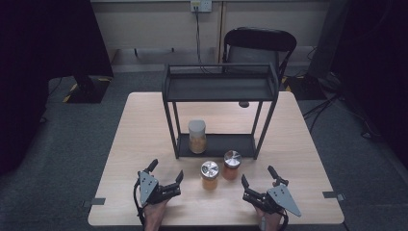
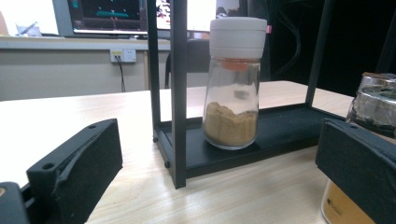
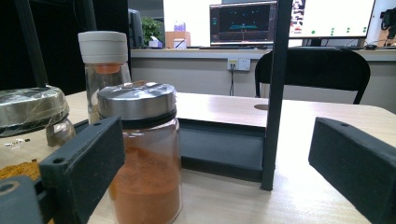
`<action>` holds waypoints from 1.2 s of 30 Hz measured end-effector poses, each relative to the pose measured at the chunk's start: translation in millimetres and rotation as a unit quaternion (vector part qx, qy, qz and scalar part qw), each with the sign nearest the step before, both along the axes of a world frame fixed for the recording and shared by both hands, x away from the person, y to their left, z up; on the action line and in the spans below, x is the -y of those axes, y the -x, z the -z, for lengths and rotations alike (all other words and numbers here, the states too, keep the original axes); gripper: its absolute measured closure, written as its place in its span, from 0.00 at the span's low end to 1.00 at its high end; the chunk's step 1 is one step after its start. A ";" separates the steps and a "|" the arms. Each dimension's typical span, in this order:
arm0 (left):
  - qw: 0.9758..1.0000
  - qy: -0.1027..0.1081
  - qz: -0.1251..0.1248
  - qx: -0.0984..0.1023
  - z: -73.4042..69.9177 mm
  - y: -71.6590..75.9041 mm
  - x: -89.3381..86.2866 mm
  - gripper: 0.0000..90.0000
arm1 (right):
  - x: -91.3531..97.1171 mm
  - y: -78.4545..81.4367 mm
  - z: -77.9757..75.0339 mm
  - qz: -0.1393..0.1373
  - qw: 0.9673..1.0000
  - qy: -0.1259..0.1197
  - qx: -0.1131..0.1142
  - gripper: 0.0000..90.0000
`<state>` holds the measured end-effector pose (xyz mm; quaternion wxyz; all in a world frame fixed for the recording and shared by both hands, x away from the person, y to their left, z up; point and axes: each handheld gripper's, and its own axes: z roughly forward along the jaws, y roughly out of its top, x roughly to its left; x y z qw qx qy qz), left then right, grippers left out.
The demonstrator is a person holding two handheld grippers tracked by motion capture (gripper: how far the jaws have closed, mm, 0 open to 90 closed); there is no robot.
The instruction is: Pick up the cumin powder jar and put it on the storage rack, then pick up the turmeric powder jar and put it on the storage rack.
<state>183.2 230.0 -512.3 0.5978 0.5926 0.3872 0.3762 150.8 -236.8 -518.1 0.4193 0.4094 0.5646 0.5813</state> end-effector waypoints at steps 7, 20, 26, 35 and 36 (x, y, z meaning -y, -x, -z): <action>1.000 -0.001 -0.001 0.006 1.7 1.1 0.6 0.00 | 0.4 -0.1 0.0 -0.001 1.000 -0.001 0.000 0.03; 1.000 -0.002 -0.005 0.008 2.3 2.1 1.9 0.00 | 2.7 -0.7 -0.4 0.000 1.000 -0.016 -0.005 0.02; 1.000 -0.004 -0.005 0.011 2.9 2.7 2.3 0.00 | 2.0 -0.2 -4.9 0.000 1.000 -0.009 -0.008 0.02; 1.000 -0.005 -0.004 0.013 3.4 2.9 2.0 0.00 | 0.8 3.3 -21.1 0.002 1.000 -0.003 0.000 0.02; 1.000 -0.005 -0.004 0.013 3.4 2.9 2.0 0.00 | 0.9 3.7 -23.0 0.003 1.000 -0.004 0.001 0.01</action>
